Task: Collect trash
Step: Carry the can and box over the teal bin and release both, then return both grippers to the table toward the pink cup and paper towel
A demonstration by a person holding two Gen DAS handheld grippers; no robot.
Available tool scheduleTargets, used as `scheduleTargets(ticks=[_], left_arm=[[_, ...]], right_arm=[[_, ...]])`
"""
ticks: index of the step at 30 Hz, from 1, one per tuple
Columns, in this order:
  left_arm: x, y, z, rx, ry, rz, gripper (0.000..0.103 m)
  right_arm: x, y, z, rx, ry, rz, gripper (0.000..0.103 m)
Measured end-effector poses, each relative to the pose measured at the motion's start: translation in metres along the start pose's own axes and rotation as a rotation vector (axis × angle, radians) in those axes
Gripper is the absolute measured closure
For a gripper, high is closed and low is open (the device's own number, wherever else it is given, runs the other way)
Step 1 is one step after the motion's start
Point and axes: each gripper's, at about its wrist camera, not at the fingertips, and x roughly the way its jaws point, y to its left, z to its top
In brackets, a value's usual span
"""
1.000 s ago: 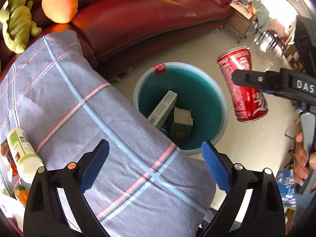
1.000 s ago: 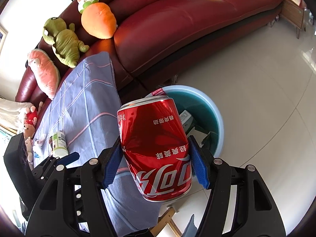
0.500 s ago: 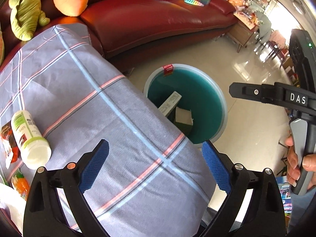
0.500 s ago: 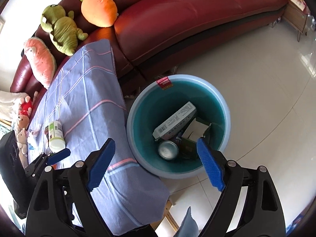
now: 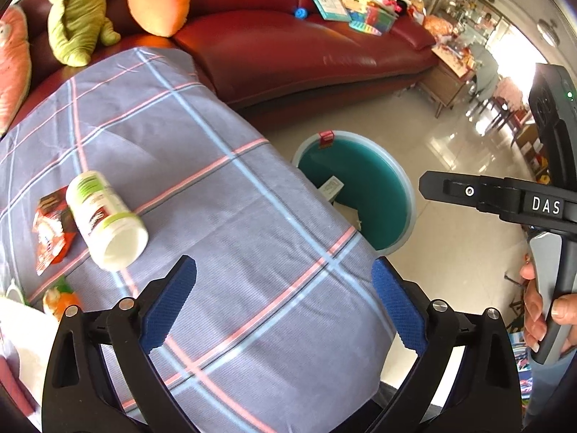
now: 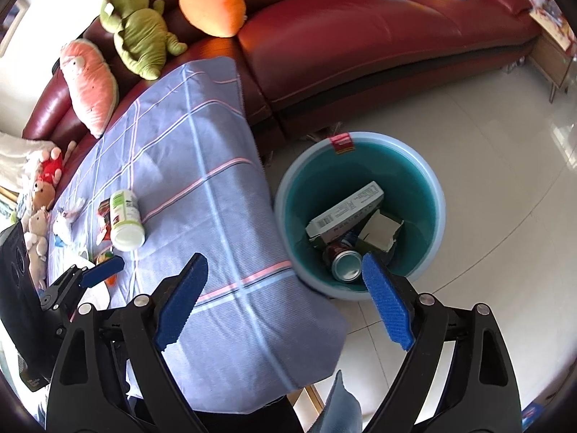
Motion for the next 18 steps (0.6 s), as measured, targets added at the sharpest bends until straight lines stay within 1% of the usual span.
scheduleTargets(ticks=[5,10,15,18], left_arm=[[-0.021,0.022,-0.014,-0.035,-0.030,0.004,0.005],[-0.043,0.053,-0.033,-0.078,-0.059,0.012,0.005],[-0.067,0.088,-0.055,-0.122,-0.085,0.044,0.004],[-0.081,0.114,-0.072,-0.167,-0.097,0.065,0.004]], right_arm=[[-0.005,0.032,-0.006,-0.047,0.001,-0.013,0.019],[-0.004,0.068,-0.013,-0.098,0.011,-0.013,0.019],[0.003,0.113,-0.022,-0.163,0.038,-0.002,0.018],[0.011,0.142,-0.029,-0.207,0.060,0.009,0.018]])
